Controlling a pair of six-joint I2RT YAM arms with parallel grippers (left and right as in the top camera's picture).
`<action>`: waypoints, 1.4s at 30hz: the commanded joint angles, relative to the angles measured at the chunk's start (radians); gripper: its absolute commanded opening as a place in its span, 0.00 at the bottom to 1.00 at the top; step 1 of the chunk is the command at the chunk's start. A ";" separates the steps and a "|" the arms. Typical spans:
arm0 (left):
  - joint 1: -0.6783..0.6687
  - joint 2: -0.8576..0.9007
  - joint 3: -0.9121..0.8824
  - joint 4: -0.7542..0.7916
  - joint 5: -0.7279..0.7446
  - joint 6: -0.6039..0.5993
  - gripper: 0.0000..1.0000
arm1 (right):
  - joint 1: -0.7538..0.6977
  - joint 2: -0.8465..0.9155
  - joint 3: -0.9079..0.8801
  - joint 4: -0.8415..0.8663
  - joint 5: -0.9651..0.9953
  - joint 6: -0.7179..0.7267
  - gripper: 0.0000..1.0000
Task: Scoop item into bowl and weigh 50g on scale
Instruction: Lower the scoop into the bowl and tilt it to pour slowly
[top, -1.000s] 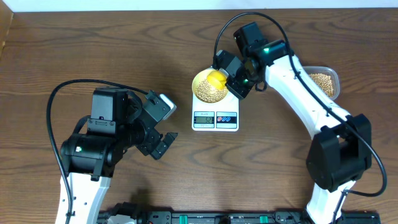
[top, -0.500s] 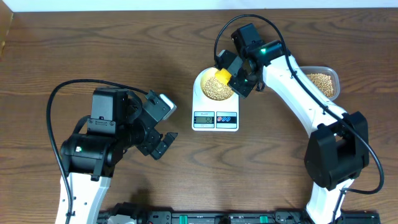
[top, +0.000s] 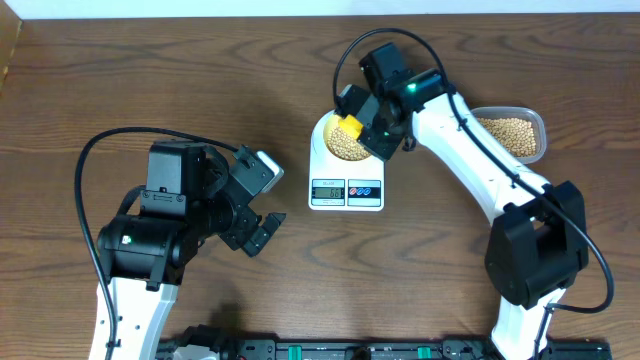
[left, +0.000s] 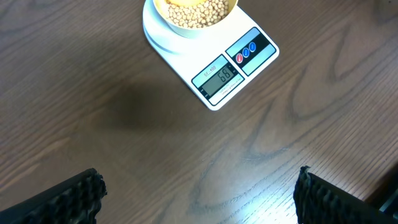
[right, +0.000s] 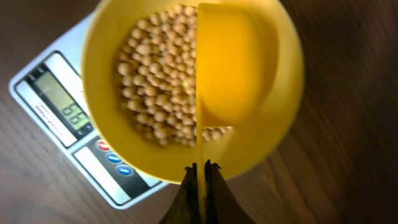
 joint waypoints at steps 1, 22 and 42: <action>0.005 0.000 0.019 -0.002 -0.002 0.017 0.99 | 0.021 -0.001 0.014 0.001 0.002 0.007 0.01; 0.005 0.000 0.019 -0.002 -0.002 0.017 0.99 | 0.031 -0.002 0.050 -0.095 -0.098 0.013 0.01; 0.005 0.000 0.019 -0.002 -0.002 0.017 0.99 | -0.152 -0.002 0.129 -0.244 -0.439 0.034 0.01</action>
